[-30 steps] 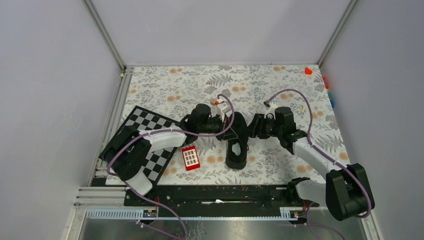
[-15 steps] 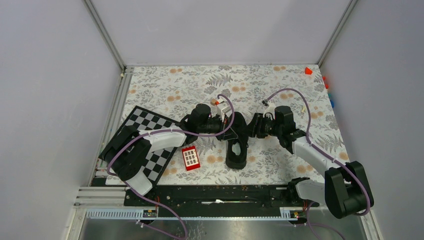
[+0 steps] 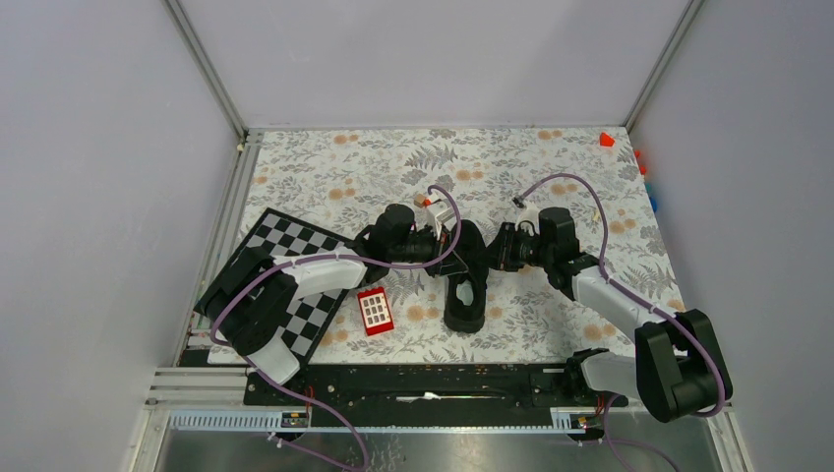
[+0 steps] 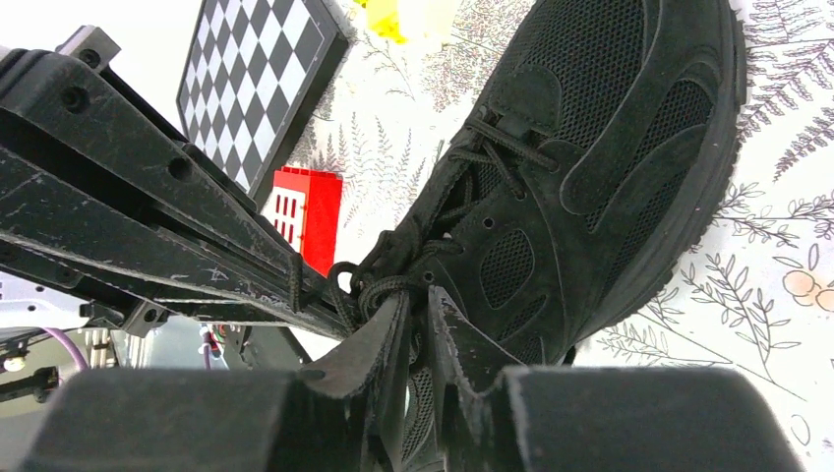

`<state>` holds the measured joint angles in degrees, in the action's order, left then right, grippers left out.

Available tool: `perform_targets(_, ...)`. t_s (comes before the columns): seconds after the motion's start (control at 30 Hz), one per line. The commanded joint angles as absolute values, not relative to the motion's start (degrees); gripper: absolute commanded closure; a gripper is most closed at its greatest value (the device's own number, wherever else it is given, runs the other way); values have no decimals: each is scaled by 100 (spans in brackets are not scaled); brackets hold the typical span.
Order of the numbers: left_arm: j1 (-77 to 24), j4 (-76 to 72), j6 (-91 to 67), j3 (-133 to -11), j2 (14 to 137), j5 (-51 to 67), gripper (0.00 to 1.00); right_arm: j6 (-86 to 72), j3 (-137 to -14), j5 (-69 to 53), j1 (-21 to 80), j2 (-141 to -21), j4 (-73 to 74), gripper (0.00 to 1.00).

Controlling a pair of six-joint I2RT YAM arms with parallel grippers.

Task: Tie the shoes
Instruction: Cross the shoelace with the shoelace.

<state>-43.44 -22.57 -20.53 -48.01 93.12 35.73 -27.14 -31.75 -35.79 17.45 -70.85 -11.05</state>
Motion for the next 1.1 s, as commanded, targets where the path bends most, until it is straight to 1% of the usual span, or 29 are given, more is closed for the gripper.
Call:
perform_targets(0.0,-4312,-2454,-1943,-4840,9187,3557,100,-2857,-3272,-3832,1732,-7155,-1490,83)
perform_targets(0.2,-4306,-2435,-1908,-4824,9144,3499,100,-2926,-3275,-3830,1731,-7174,-1588,92)
perform_targets(0.33,-4298,-2417,-1873,-4817,9144,3477,100,-2936,-3256,-3768,1732,-7114,-1578,92)
perform_targets(0.37,-4298,-2417,-1872,-4816,9141,3480,100,-2936,-3252,-3755,1738,-7113,-1580,89)
perform_targets(0.4,-4293,-2417,-1872,-4816,9147,3489,100,-2936,-3266,-3744,1737,-7123,-1571,75)
perform_targets(0.43,-4293,-2417,-1880,-4816,9145,3498,100,-2933,-3282,-3736,1732,-7148,-1559,64)
perform_targets(0.47,-4297,-2417,-1881,-4821,9142,3505,100,-2934,-3299,-3729,1731,-7172,-1547,58)
perform_targets(0.53,-4298,-2409,-1881,-4825,9147,3512,100,-2916,-3333,-3702,1731,-7212,-1547,55)
perform_targets(0.6,-4298,-2408,-1878,-4825,9142,3518,100,-2909,-3352,-3692,1733,-7254,-1551,55)
perform_targets(0.63,-4296,-2401,-1880,-4825,9140,3516,100,-2909,-3359,-3706,1732,-7278,-1569,57)
perform_targets(0.67,-4295,-2393,-1881,-4825,9141,3518,100,-2914,-3362,-3723,1733,-7297,-1586,61)
perform_targets(0.73,-4298,-2391,-1881,-4825,9145,3518,100,-2939,-3351,-3742,1732,-7306,-1647,73)
perform_targets(0.8,-4292,-2374,-1882,-4832,9148,3516,100,-2997,-3299,-3731,1731,-7268,-1745,88)
perform_targets(0.83,-4296,-2373,-1880,-4834,9149,3518,100,-3009,-3281,-3708,1737,-7241,-1768,93)
perform_targets(0.93,-4292,-2341,-1872,-4826,9117,3502,100,-3013,-3248,-3645,1737,-7161,-1756,100)
perform_targets(1.07,-4278,-2351,-1880,-4746,9049,3459,100,-3021,-3134,-3532,1733,-7041,-1748,100)
